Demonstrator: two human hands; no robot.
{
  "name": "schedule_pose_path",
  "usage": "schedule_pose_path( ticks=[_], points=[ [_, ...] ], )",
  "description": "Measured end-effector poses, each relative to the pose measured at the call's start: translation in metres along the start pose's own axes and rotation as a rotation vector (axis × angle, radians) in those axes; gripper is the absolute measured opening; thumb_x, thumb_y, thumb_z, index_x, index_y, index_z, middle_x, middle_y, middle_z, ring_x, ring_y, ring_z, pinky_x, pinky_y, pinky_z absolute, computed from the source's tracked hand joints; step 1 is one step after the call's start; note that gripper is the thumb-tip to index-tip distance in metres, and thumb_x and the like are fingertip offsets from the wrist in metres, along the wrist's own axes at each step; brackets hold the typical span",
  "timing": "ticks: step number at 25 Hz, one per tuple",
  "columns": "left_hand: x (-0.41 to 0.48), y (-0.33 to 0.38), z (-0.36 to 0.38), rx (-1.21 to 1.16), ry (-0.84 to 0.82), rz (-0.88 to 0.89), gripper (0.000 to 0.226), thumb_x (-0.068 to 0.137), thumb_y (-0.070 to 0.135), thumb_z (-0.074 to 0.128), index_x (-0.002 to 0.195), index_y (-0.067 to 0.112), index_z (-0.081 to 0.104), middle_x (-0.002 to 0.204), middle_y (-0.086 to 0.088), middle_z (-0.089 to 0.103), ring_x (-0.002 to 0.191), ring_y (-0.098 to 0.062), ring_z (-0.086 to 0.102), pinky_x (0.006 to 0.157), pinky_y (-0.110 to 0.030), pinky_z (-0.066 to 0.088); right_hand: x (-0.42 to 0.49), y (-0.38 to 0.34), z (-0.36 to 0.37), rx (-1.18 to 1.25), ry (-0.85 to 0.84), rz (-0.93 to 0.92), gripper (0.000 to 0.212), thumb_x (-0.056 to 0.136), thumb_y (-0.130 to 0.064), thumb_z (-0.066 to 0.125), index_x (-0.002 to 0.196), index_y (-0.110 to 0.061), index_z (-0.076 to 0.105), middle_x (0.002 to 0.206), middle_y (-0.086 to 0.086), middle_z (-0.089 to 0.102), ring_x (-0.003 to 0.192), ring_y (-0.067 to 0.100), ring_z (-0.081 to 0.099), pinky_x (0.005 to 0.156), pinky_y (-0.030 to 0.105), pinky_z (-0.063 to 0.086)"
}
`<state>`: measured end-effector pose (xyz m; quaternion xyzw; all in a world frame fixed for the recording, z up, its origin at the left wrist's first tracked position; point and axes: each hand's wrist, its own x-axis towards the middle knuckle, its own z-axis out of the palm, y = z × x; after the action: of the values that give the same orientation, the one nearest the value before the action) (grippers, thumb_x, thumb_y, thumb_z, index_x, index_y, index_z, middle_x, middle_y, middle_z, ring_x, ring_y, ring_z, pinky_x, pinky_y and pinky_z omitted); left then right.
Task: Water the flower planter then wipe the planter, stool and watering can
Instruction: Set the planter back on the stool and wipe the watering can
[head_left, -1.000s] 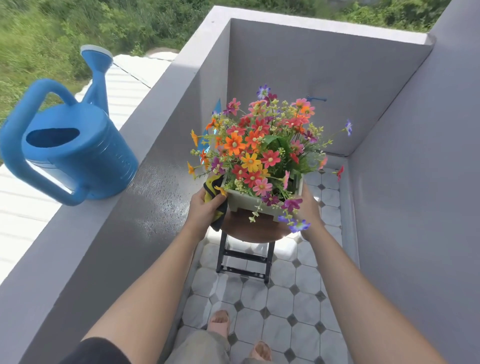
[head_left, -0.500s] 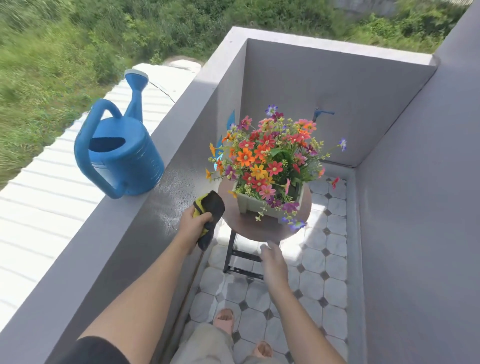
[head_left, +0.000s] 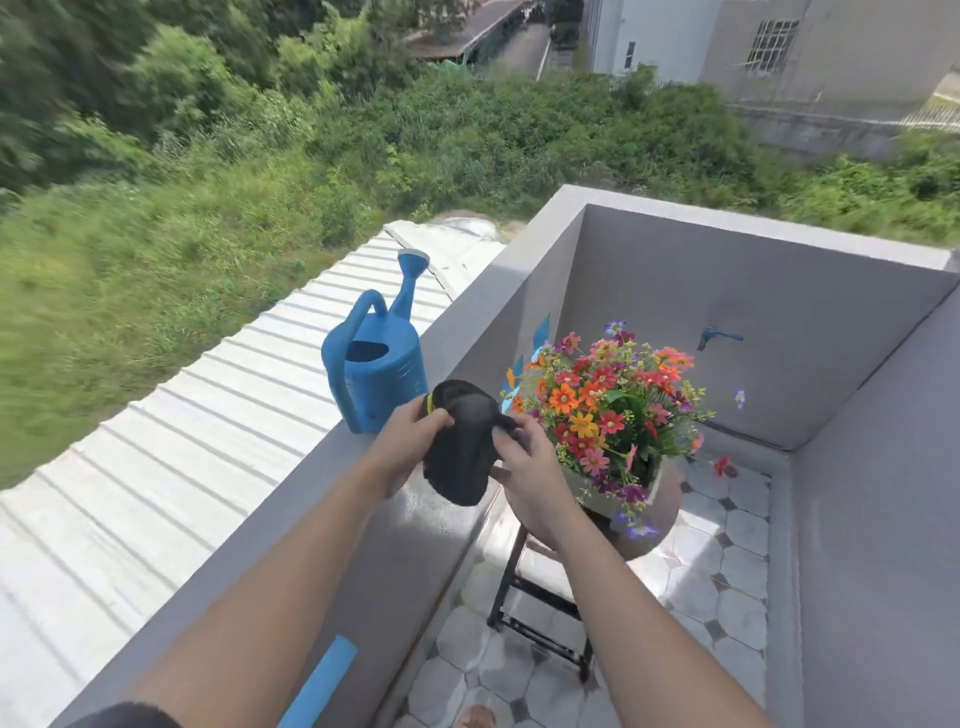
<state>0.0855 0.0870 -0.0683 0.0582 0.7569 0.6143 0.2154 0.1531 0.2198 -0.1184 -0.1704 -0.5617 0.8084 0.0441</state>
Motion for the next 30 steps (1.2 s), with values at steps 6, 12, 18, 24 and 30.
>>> schedule_pose_path(
  ticks=[6, 12, 18, 24, 30],
  points=[
    [-0.01, 0.037, -0.01, 0.461, 0.087, 0.249, 0.02, 0.084, 0.021, 0.05, 0.091, 0.007, 0.062, 0.082, -0.009, 0.065, 0.081, -0.022, 0.059, 0.073, -0.036, 0.048, -0.005, -0.02, 0.001, 0.062, 0.003, -0.011, 0.032, 0.079, -0.032, 0.063, 0.102, -0.023, 0.043, 0.107, 0.008, 0.055, 0.094, 0.02, 0.053, 0.069, 0.03, 0.041],
    [-0.015, 0.101, -0.027, 0.235, -0.161, 0.31, 0.018, 0.092, 0.019, 0.058, 0.103, 0.005, 0.064, 0.095, -0.014, 0.072, 0.086, -0.024, 0.068, 0.078, -0.037, 0.055, -0.01, -0.041, 0.024, -0.02, -0.094, -0.1, 0.03, 0.076, -0.043, 0.062, 0.102, -0.028, 0.06, 0.106, -0.012, 0.067, 0.108, 0.011, 0.057, 0.082, 0.024, 0.04],
    [0.011, 0.123, -0.081, 0.017, 0.02, 0.272, 0.021, 0.093, 0.017, 0.057, 0.106, 0.002, 0.063, 0.085, -0.009, 0.068, 0.081, -0.023, 0.064, 0.071, -0.035, 0.055, 0.017, -0.088, 0.064, -0.023, -0.11, -0.072, 0.021, 0.089, -0.043, 0.053, 0.1, -0.027, 0.059, 0.107, -0.003, 0.066, 0.1, 0.017, 0.062, 0.085, 0.038, 0.054],
    [0.031, 0.111, -0.115, 0.044, 0.067, 0.032, 0.025, 0.093, 0.033, 0.055, 0.102, 0.017, 0.038, 0.08, -0.008, 0.056, 0.047, -0.014, 0.055, 0.036, -0.021, 0.042, 0.049, -0.141, 0.121, -0.082, -0.108, -0.105, 0.016, 0.087, -0.035, 0.059, 0.081, -0.02, 0.057, 0.08, 0.0, 0.059, 0.075, 0.015, 0.059, 0.067, 0.027, 0.049],
    [0.044, 0.112, -0.123, 0.26, 0.029, 0.421, 0.032, 0.073, 0.055, 0.065, 0.087, 0.027, 0.061, 0.105, 0.004, 0.061, 0.089, -0.001, 0.059, 0.073, -0.021, 0.046, 0.078, -0.157, 0.144, -0.148, -0.069, -0.232, 0.027, 0.08, -0.045, 0.063, 0.075, -0.019, 0.055, 0.078, 0.006, 0.057, 0.075, 0.022, 0.055, 0.066, 0.034, 0.047]
  ],
)
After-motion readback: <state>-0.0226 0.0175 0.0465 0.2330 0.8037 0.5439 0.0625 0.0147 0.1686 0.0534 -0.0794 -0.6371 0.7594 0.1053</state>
